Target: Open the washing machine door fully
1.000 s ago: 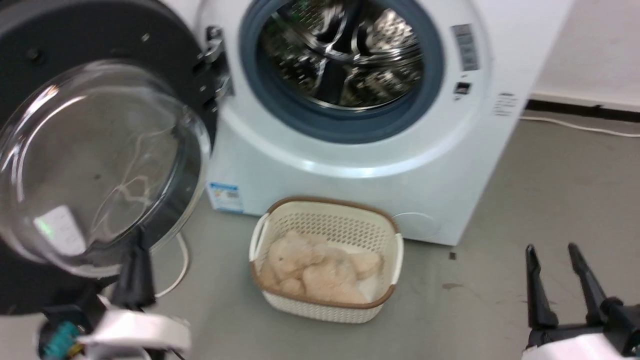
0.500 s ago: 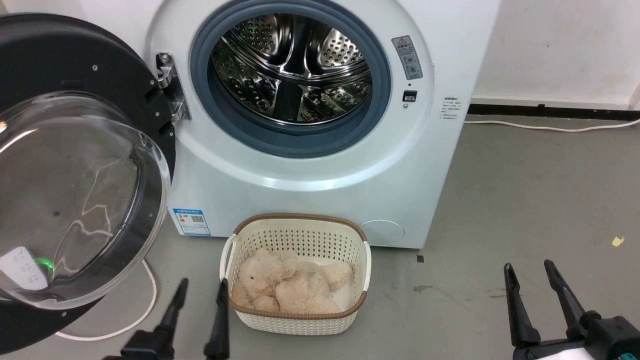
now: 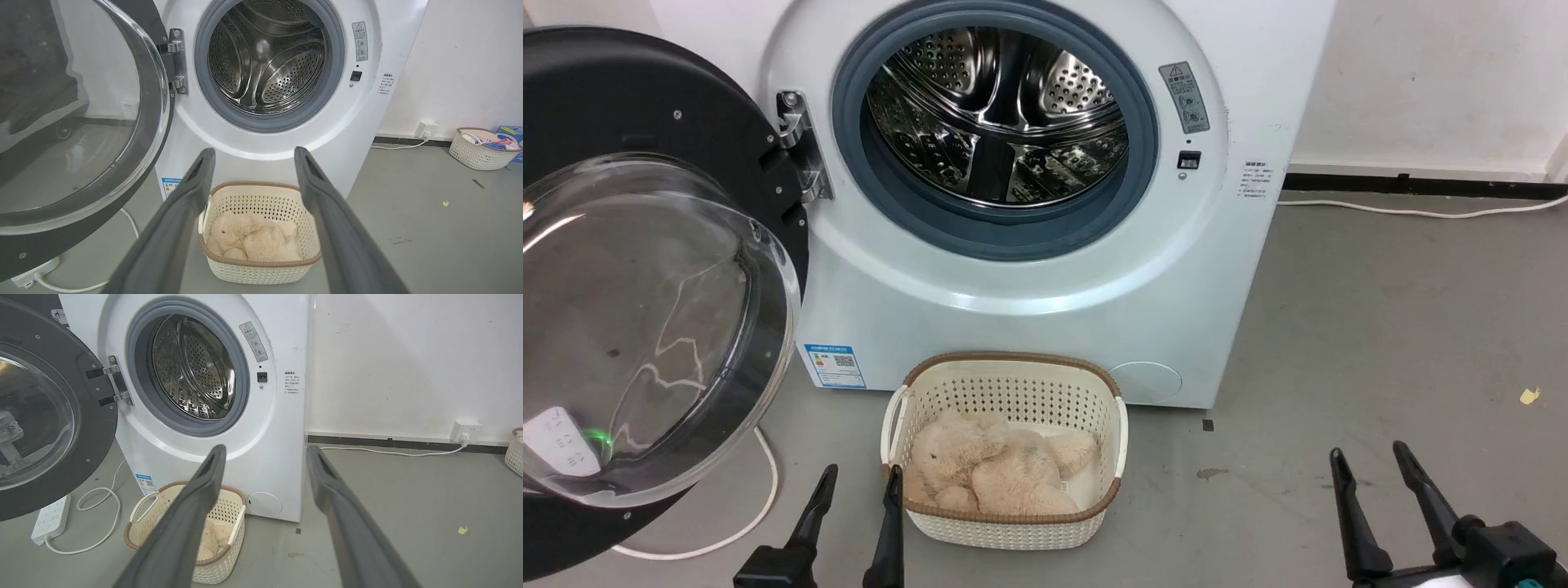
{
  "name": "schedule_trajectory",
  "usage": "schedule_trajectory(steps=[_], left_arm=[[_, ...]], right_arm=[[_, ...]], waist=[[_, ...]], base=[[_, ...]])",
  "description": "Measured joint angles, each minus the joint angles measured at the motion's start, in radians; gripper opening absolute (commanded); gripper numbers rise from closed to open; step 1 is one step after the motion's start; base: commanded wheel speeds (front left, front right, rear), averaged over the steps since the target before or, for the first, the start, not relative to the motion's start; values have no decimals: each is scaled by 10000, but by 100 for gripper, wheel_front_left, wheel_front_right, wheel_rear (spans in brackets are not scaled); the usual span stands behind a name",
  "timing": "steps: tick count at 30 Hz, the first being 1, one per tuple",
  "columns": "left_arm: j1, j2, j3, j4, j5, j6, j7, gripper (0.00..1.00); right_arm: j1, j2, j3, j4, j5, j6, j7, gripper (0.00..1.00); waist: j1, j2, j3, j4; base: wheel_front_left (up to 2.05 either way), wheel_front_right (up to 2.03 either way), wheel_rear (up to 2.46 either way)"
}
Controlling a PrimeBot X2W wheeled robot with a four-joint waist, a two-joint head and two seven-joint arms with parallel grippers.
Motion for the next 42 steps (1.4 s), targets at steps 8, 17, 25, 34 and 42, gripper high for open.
schedule_trajectory(steps=[8, 17, 25, 34, 42], left_arm=[[-9, -40, 38, -36, 71, 12, 0, 100], [-14, -73, 54, -52, 79, -4, 21, 0], [-16, -163, 180, -56, 217, -77, 196, 0], [-40, -251, 384, -63, 460, -167, 370, 0], [-69, -410, 556, -77, 702, -274, 548, 0]], right_arm=[[0, 0, 2, 29, 15, 0, -21, 100], [-21, 0, 12, 44, 13, -2, 15, 0], [-30, 0, 33, 25, -8, -2, 150, 0], [-45, 0, 61, -10, -81, -2, 336, 0], [-108, 0, 98, -59, -169, -2, 533, 0]], waist=[[0, 0, 11, -29], [0, 0, 24, -36], [0, 0, 48, -41], [1, 0, 76, -46], [1, 0, 105, -52]], base=[[0, 0, 0], [0, 0, 0], [0, 0, 0], [0, 0, 0], [0, 0, 0]])
